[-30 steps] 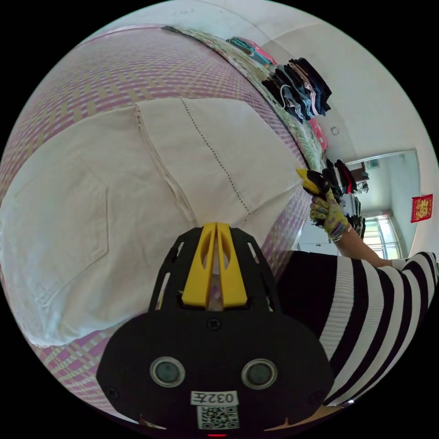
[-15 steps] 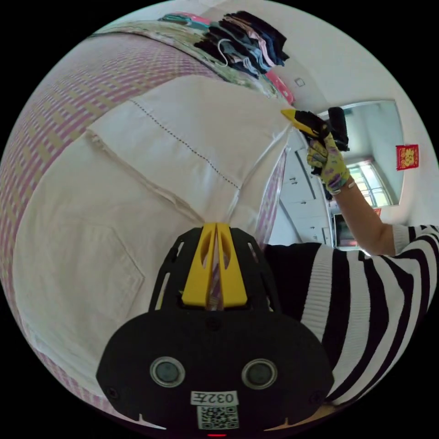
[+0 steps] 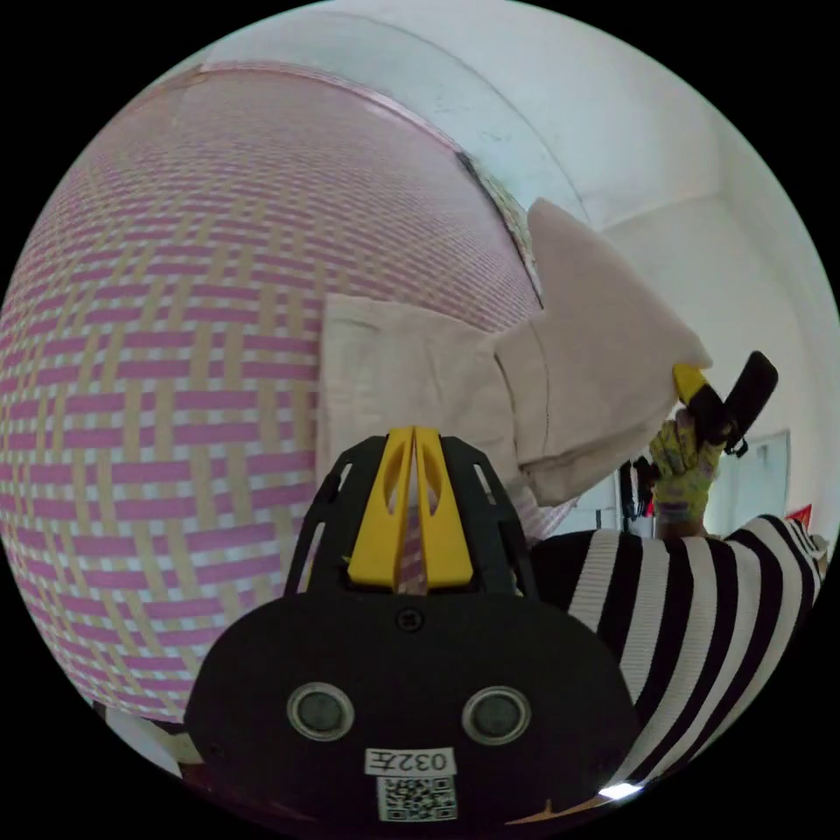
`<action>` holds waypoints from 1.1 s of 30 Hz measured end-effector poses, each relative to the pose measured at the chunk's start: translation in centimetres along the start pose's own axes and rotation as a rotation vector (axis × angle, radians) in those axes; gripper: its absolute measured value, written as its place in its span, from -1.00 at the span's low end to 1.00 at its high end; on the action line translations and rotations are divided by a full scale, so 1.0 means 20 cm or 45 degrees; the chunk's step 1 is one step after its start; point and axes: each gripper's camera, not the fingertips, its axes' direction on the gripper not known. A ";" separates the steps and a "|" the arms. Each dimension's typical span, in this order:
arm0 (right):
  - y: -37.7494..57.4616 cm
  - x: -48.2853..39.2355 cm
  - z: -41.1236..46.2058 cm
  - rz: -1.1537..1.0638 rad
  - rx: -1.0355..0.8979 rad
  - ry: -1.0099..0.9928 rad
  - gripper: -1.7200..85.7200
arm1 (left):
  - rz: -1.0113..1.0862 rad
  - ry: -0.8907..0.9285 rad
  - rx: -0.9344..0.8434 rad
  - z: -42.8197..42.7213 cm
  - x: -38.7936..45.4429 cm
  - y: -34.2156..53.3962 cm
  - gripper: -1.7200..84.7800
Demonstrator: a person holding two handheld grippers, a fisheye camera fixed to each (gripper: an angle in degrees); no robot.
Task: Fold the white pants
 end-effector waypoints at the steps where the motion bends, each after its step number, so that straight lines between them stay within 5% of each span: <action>1: -0.03 -0.02 0.17 -0.034 -0.059 -0.057 -0.88 | -0.044 -0.001 -0.001 -0.02 -0.05 0.03 -0.98; 5: -0.06 0.03 0.65 0.034 -0.328 -0.223 -0.89 | -0.107 0.050 0.001 -0.07 -0.09 0.09 -0.98; 15: -0.17 -0.07 0.75 -0.256 -0.502 -0.068 -0.87 | -0.084 0.109 0.113 -0.29 -0.04 0.14 -0.98; 19: -0.18 0.04 0.88 -0.166 -0.722 -0.296 -0.80 | -0.020 0.156 0.205 -0.41 0.02 0.10 -0.98; 25: -0.16 0.44 0.35 0.159 -0.303 -0.476 -0.96 | 0.279 0.258 -0.002 -0.43 0.24 0.01 -0.98; 29: 0.15 0.76 0.11 0.398 -0.294 -0.445 -0.98 | 0.564 0.250 -0.329 -0.34 0.38 0.06 -0.98; 33: 0.35 0.87 0.07 0.459 -0.419 -0.414 -0.98 | 0.560 0.167 -0.423 -0.31 0.33 0.11 -0.98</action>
